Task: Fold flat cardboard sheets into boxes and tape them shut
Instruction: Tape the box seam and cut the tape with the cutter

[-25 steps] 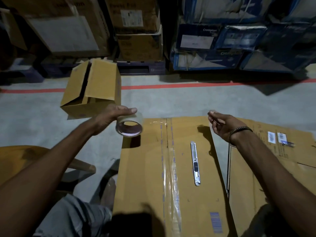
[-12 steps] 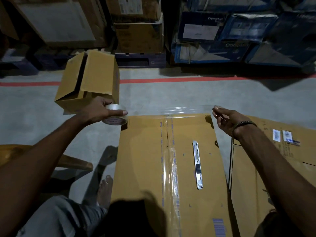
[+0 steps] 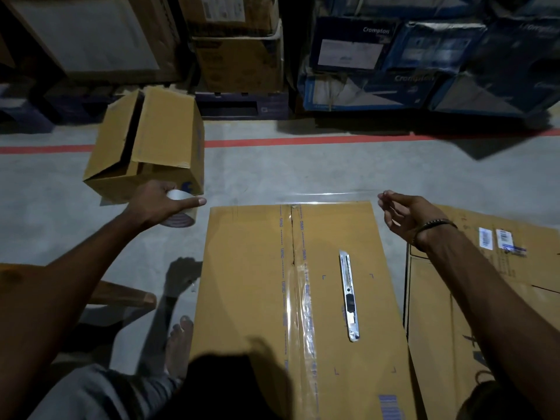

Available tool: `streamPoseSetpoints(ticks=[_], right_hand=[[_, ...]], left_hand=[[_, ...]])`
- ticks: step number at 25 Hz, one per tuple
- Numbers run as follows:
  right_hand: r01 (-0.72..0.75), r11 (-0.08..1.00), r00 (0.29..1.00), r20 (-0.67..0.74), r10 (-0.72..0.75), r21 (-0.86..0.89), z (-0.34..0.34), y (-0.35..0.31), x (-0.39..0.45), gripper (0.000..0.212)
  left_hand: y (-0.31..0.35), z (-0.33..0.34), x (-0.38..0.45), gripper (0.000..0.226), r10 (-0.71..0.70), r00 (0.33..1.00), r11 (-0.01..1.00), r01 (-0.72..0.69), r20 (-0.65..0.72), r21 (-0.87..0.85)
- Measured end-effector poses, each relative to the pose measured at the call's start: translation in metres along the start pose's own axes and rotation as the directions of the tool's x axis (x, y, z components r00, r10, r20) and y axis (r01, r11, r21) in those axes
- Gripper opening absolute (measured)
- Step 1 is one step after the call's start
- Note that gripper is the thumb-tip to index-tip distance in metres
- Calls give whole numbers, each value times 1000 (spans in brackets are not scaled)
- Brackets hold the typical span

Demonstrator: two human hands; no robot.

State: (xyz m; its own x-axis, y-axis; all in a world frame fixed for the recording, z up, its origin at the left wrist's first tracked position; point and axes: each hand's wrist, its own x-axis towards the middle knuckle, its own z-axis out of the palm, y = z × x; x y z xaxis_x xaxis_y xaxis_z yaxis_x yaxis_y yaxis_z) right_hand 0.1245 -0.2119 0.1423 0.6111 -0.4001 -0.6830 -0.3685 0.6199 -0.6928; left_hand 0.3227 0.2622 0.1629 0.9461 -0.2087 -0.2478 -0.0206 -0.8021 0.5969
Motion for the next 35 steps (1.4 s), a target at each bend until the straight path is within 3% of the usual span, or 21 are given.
streamPoseSetpoints(ticks=[5, 8, 13, 18, 23, 29, 33, 35], right_hand=[[-49, 998, 999, -18, 49, 33, -4, -4, 3, 15], [-66, 998, 997, -24, 67, 24, -6, 0, 6, 19], [-44, 999, 998, -44, 45, 24, -8, 5, 14, 27], [-26, 1000, 999, -44, 25, -17, -6, 13, 21, 16], [-27, 999, 996, -82, 24, -32, -3, 21, 29, 18], [-68, 988, 986, -162, 45, -139, 4, 37, 37, 13], [-124, 971, 979, -185, 87, -203, 14, 41, 36, 13], [-159, 954, 968, -228, 100, -253, 18, 39, 32, 31]], left_hand=[[16, 8, 2, 55, 42, 998, 993, -37, -46, 110], [6, 9, 10, 73, 23, 1000, 992, -24, 10, 125], [0, 13, 17, 82, 35, 999, 988, -34, -1, 153], [-10, 21, 27, 101, 41, 999, 983, -39, -7, 180], [-18, 31, 28, 91, -7, 1000, 986, 7, 2, 164], [-27, 43, 31, 48, -64, 995, 998, 62, 74, 23], [-32, 45, 35, 68, -94, 990, 996, 92, 101, 21], [-36, 47, 38, 79, -97, 988, 995, 92, 117, 45]])
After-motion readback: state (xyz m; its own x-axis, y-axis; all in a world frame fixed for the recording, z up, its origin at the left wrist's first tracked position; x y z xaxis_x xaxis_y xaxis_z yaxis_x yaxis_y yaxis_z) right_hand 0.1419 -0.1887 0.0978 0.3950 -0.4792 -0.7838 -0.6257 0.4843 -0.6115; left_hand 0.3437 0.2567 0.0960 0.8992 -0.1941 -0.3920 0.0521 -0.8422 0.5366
